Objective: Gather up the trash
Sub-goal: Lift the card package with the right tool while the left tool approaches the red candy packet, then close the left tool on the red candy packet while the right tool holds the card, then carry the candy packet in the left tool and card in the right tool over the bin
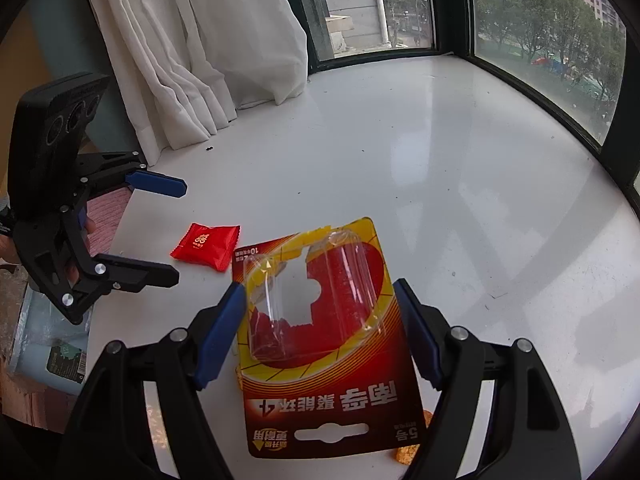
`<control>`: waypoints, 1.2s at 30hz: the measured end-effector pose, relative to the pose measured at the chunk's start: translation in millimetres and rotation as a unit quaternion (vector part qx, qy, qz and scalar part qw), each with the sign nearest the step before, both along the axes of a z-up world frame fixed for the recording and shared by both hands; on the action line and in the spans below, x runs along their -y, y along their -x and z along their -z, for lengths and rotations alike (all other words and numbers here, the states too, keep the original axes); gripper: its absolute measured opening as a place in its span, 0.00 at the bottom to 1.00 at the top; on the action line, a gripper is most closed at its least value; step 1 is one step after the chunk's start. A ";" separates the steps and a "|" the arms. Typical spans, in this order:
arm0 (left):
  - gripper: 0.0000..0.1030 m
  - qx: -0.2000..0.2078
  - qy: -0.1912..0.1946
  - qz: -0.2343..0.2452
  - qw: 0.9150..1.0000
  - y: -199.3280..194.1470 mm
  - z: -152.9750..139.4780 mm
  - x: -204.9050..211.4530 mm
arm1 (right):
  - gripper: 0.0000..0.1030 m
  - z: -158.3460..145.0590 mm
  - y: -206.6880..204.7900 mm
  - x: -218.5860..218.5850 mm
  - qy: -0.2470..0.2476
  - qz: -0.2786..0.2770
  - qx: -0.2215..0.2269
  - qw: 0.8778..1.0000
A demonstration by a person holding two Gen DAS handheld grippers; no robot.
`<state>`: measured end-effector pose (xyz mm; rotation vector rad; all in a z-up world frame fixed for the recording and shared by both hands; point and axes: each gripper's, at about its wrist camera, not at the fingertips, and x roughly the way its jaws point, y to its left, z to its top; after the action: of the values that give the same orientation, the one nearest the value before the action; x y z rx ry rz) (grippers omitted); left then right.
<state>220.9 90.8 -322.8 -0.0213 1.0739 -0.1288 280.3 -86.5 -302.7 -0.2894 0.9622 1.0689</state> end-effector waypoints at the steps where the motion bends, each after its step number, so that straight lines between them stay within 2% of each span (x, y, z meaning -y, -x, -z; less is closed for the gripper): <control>1: 0.94 -0.002 -0.002 0.002 1.000 0.7 2.6 -4.1 | 0.69 -0.3 0.5 -3.6 -0.001 -0.001 -0.001 1.000; 8: 0.93 0.011 -0.014 0.030 0.999 8.5 21.6 -23.9 | 0.69 0.5 5.2 -20.5 0.001 -0.005 -0.002 1.000; 12: 0.80 0.010 -0.015 0.042 0.999 11.1 33.1 -29.4 | 0.69 3.3 6.4 -26.6 0.003 -0.007 -0.003 1.000; 19: 0.64 0.014 -0.022 0.044 0.999 16.7 45.4 -33.6 | 0.69 7.1 7.5 -35.9 0.006 -0.015 -0.008 1.000; 21: 0.49 0.024 -0.044 0.059 0.997 19.4 47.1 -28.0 | 0.69 8.0 8.5 -37.3 0.008 -0.017 -0.009 1.000; 24: 0.37 0.023 -0.045 0.056 0.997 19.0 48.4 -24.7 | 0.69 8.4 7.7 -37.8 0.012 -0.018 -0.008 1.000; 31: 0.26 0.021 -0.017 0.035 0.999 15.3 38.0 -25.7 | 0.69 1.8 9.8 -38.6 0.011 -0.013 -0.004 1.000; 33: 0.19 0.021 -0.009 0.031 0.999 15.4 33.1 -24.6 | 0.69 -0.3 12.0 -36.9 0.010 -0.011 -0.002 1.000; 36: 0.18 0.023 -0.002 0.024 0.999 17.5 25.2 -22.5 | 0.70 -5.1 16.6 -34.2 0.007 -0.004 -0.004 1.000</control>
<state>203.4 113.3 -348.0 0.0102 1.0299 -0.1691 263.7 -52.3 -297.6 -0.3008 0.9773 1.0706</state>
